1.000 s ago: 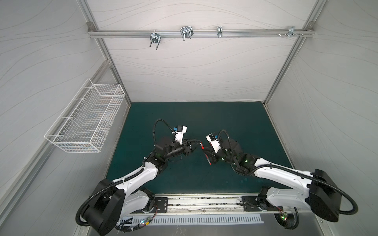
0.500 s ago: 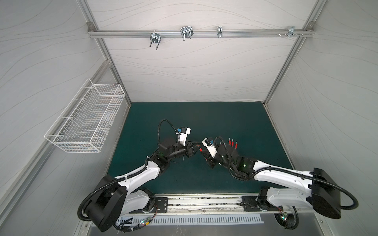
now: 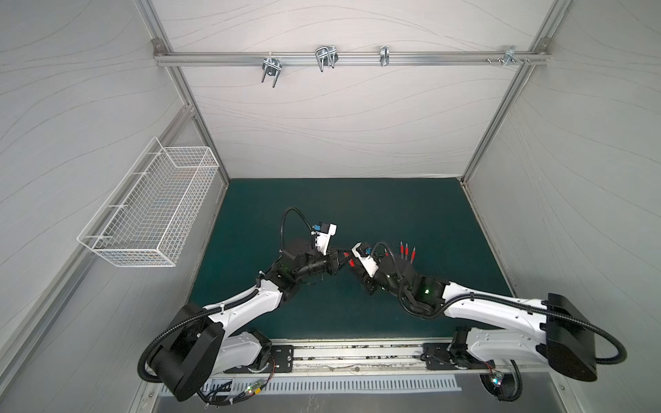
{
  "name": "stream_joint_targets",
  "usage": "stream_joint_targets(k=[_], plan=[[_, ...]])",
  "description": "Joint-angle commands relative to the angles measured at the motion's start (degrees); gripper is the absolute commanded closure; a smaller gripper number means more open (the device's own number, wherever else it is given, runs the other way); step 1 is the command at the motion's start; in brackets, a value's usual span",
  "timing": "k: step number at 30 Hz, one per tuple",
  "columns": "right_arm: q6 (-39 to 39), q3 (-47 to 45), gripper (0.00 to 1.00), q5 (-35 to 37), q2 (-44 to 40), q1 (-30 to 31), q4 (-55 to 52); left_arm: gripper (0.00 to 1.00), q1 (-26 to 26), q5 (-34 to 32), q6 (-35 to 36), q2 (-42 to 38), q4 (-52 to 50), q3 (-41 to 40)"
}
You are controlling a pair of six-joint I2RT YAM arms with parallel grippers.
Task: Remove pen caps from pens
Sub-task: Open the pen cap on the pen.
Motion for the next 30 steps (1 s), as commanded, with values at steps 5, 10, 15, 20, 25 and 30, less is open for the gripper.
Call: stream_joint_targets(k=[5, 10, 15, 20, 25, 30], plan=[[2.46, -3.39, 0.55, -28.41, -8.52, -11.58, 1.87, 1.00, -0.28, 1.26, 3.45, -3.76, 0.12, 1.90], [12.59, -7.54, 0.55, -50.53, -7.60, -23.89, 13.50, 1.00, -0.23, 1.81, 4.68, -6.50, 1.12, 0.56], [18.00, -6.47, 0.55, -61.61, -0.25, -26.63, 20.22, 1.00, -0.23, 3.08, 4.84, -7.25, 2.62, 0.05], [21.51, -5.62, 0.53, -67.09, 4.64, -25.58, 25.39, 1.00, -0.23, 4.10, 4.43, -7.27, 3.51, -0.01], [21.15, -4.15, 0.58, -67.91, 7.77, -23.03, 25.83, 1.00, -0.35, 5.06, 4.25, -7.32, 4.93, -0.46], [20.65, -3.28, 0.74, -68.26, 10.03, -21.47, 26.15, 1.00, -0.41, 5.69, 3.82, -7.02, 5.78, -0.55]])
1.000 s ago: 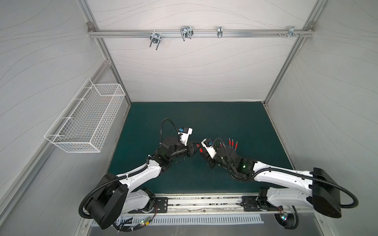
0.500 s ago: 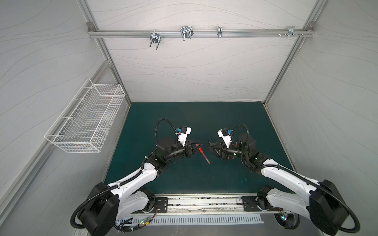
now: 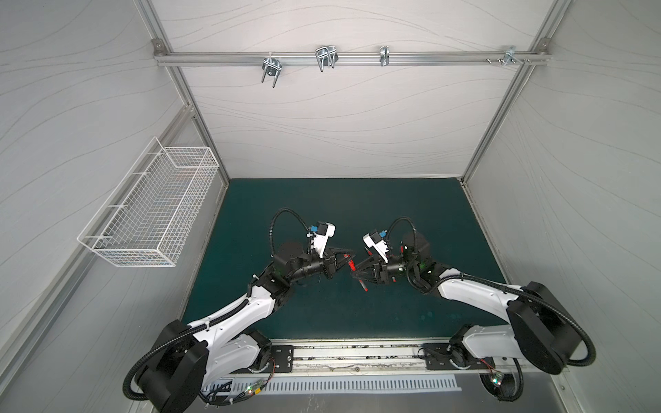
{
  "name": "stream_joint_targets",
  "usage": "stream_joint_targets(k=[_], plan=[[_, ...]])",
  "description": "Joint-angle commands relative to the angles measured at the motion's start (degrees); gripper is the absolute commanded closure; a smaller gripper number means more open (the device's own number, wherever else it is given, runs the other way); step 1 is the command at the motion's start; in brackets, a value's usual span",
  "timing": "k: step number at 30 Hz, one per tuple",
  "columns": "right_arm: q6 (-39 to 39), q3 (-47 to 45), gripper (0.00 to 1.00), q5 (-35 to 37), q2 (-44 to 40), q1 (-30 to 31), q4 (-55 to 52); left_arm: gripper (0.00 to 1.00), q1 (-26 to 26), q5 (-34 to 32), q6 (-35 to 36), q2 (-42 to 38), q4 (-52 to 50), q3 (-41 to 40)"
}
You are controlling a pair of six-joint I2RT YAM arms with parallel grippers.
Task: Remove pen caps from pens
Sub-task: Open the pen cap on the pen.
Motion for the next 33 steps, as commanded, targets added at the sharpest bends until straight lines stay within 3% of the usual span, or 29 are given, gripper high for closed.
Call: stream_joint_targets(k=[1, 2, 4, 7, 10, 13, 17, 25, 30, 33], plan=[[-0.14, 1.55, 0.82, -2.47, 1.15, 1.08, 2.38, 1.00, -0.32, 1.28, 0.36, -0.26, 4.16, 0.33], [-0.39, 1.76, 0.91, -2.34, 1.38, 1.28, 2.03, 1.00, -0.31, 1.28, 0.28, -0.26, 4.11, 0.44], [-1.19, 1.63, 1.00, -1.32, 1.13, 1.55, 1.51, 1.00, -0.32, 1.37, 0.23, -0.32, 3.95, 0.47], [-2.36, 1.34, 1.00, 0.62, 0.18, 1.87, 0.28, 1.00, -0.42, 0.79, 0.19, -0.61, 3.58, 0.44], [-4.86, 1.17, 1.00, 7.28, -2.58, 3.14, -4.07, 0.84, -0.43, -0.46, 0.31, -0.80, 2.35, 0.59], [-7.84, 1.44, 1.00, 14.25, -5.50, 4.80, -9.10, 0.75, -0.39, -0.47, 0.50, -0.17, 1.56, 1.00], [-7.93, 1.11, 1.00, 16.85, -7.03, 5.18, -9.99, 0.73, -0.44, 0.48, 0.41, 1.22, 1.55, 1.58], [-8.38, 1.83, 1.00, 16.87, -6.49, 5.61, -10.87, 1.00, -0.44, -0.48, 1.15, -0.50, 0.72, 1.21], [-8.71, 1.46, 1.00, 19.88, -7.57, 6.03, -11.47, 1.00, -0.44, -3.21, 1.29, -1.71, 0.19, 0.56], [-11.23, 1.83, 1.00, 26.95, -8.74, 8.04, -14.55, 1.00, -0.40, -8.76, 1.33, -3.03, -2.62, 0.33]])
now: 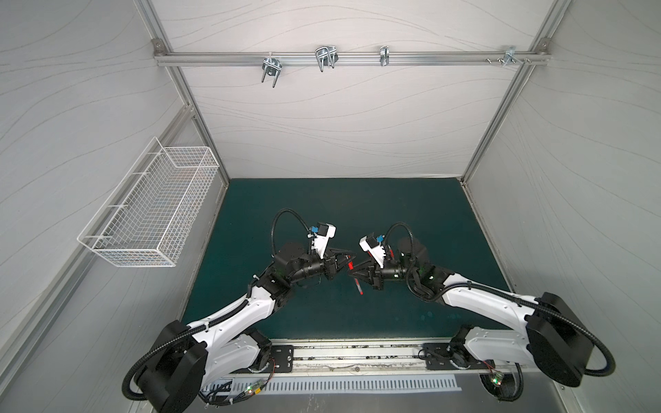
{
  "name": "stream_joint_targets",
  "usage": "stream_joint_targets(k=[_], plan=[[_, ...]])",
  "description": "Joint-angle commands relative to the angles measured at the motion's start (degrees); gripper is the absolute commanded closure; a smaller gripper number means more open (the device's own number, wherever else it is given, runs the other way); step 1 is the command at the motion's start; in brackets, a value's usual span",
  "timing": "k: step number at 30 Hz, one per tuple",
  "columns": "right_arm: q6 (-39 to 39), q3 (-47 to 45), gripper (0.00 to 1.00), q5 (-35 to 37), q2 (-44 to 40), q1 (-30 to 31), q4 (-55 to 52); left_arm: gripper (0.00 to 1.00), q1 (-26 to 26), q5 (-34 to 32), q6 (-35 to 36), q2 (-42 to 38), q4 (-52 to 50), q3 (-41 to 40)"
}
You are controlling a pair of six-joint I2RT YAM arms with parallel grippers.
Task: Remove pen caps from pens
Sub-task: Open the pen cap on the pen.
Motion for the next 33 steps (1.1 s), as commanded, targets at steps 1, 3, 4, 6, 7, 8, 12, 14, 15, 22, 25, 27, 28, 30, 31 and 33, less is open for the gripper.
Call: stream_joint_targets(k=[1, 3, 4, 6, 7, 8, 12, 14, 15, 22, 25, 27, 28, 30, 31, 33], plan=[[-2.96, 1.33, 1.00, 10.16, -2.46, 2.31, -5.51, 1.00, -0.09, -7.33, 1.76, -2.44, -1.14, 0.54], [-4.27, 1.78, 1.00, 17.12, -2.92, 4.66, -7.55, 1.00, -0.08, -12.85, 1.52, -2.98, -4.55, 0.84], [-4.43, 1.87, 1.00, 20.98, -3.06, 5.84, -8.20, 1.00, -0.02, -16.30, 1.46, -3.12, -7.11, 1.30], [-4.55, 2.16, 1.00, 26.26, -2.59, 7.47, -8.79, 1.00, -0.02, -20.19, 2.08, -3.04, -10.89, 1.87], [-4.56, 2.63, 1.00, 28.02, -2.03, 8.09, -9.23, 1.00, 0.08, -20.85, 2.21, -2.83, -11.00, 1.87], [-4.66, 3.21, 1.00, 29.79, -1.44, 8.80, -9.92, 1.00, 0.14, -21.16, 2.04, -2.53, -10.98, 1.88], [-6.29, 5.15, 1.00, 33.85, 0.30, 11.70, -11.85, 1.00, 0.25, -20.63, 1.81, -1.87, -10.77, 2.13], [-5.75, 4.84, 1.00, 30.91, 0.46, 11.49, -10.71, 1.00, 0.29, -20.93, 2.03, -1.88, -10.79, 1.92], [-5.11, 4.46, 1.00, 27.17, 0.31, 10.59, -9.79, 1.00, 0.48, -20.88, 2.03, -1.89, -10.72, 1.96], [5.78, 1.29, 1.00, -7.62, 3.64, -3.66, 2.99, 1.00, 2.34, -16.60, 0.36, -1.71, -7.24, 0.98], [11.72, 0.80, 1.00, -18.17, 7.28, -8.29, 10.19, 1.00, 3.04, -15.52, -0.06, -1.79, -7.11, 0.81], [13.37, 0.57, 1.00, -19.84, 8.37, -9.68, 12.44, 1.00, 3.54, -14.96, -0.59, -1.95, -7.16, 0.73], [13.37, 0.69, 1.00, -20.05, 8.59, -10.10, 12.23, 1.00, 3.73, -14.71, -0.86, -1.95, -7.14, 0.57], [12.68, 0.86, 1.00, -19.55, 8.55, -10.24, 10.78, 1.00, 4.01, -14.58, -1.04, -2.11, -7.10, 0.55], [11.78, 1.18, 1.00, -18.51, 8.26, -10.10, 9.23, 1.00, 4.14, -14.58, -1.20, -2.07, -5.37, 0.47], [8.49, 2.09, 1.00, -14.42, 7.17, -9.13, 4.10, 1.00, 4.30, -14.57, -1.44, -1.91, -5.04, 0.54]])
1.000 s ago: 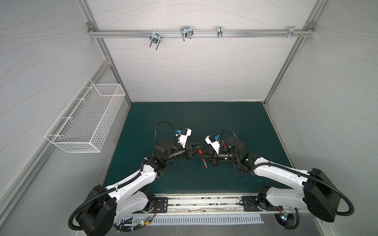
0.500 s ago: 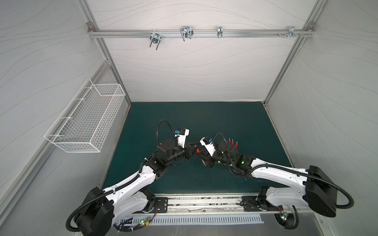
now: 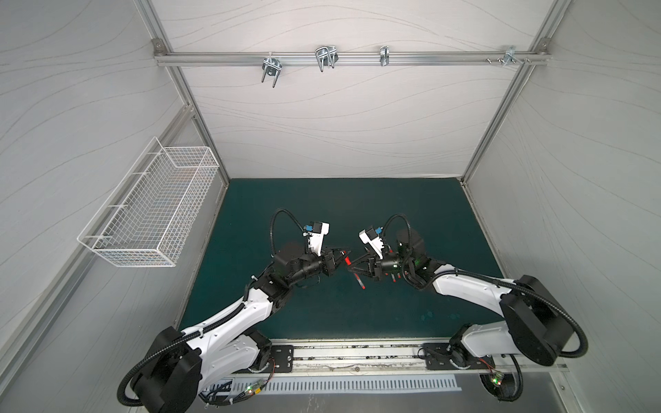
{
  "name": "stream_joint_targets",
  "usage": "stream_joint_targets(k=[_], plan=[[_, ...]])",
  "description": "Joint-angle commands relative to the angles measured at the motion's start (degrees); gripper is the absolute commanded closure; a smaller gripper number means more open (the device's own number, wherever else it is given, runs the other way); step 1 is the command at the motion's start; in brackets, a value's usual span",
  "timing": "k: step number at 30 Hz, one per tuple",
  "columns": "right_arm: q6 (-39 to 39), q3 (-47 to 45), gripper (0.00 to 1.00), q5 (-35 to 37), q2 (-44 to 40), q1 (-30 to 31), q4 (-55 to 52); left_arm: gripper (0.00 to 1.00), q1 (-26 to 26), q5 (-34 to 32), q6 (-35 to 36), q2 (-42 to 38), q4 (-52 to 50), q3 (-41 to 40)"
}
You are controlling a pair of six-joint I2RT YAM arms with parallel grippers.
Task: Remove pen caps from pens
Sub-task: Open the pen cap on the pen, then place the pen at the middle-right of the table, then place the pen cap at the middle-left of the table.
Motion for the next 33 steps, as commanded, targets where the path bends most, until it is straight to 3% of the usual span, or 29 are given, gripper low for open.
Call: stream_joint_targets(k=[1, 4, 10, 14, 20, 29, 33], plan=[[-1.95, 1.05, 1.00, 5.17, -3.31, -0.97, -9.78, 1.00, 3.91, -6.63, 2.94, -0.01, -0.69, 0.11], [-10.00, 3.83, 1.00, 19.75, -6.13, 5.23, -21.11, 1.00, 4.19, -6.81, 2.82, 0.31, -0.98, 0.16], [-17.29, 5.26, 1.00, 46.51, -8.91, 16.31, -26.87, 1.00, 4.71, -7.44, 2.73, -0.23, -1.11, -0.12], [-19.83, 6.15, 1.00, 56.56, -8.70, 21.23, -27.88, 1.00, 4.81, -7.53, 2.64, -0.29, -0.96, -0.30], [-18.31, 5.89, 1.00, 51.02, -9.00, 20.88, -26.92, 1.00, 4.80, -7.52, 2.56, 0.03, -1.05, -0.23], [-13.48, 3.18, 1.00, 40.18, -11.80, 13.87, -24.15, 1.00, 4.90, -8.72, 2.91, -0.69, -1.61, -0.41], [-10.59, 1.46, 1.00, 36.41, -13.09, 9.56, -22.49, 1.00, 4.91, -12.37, 2.86, -0.69, -5.50, 0.19]])
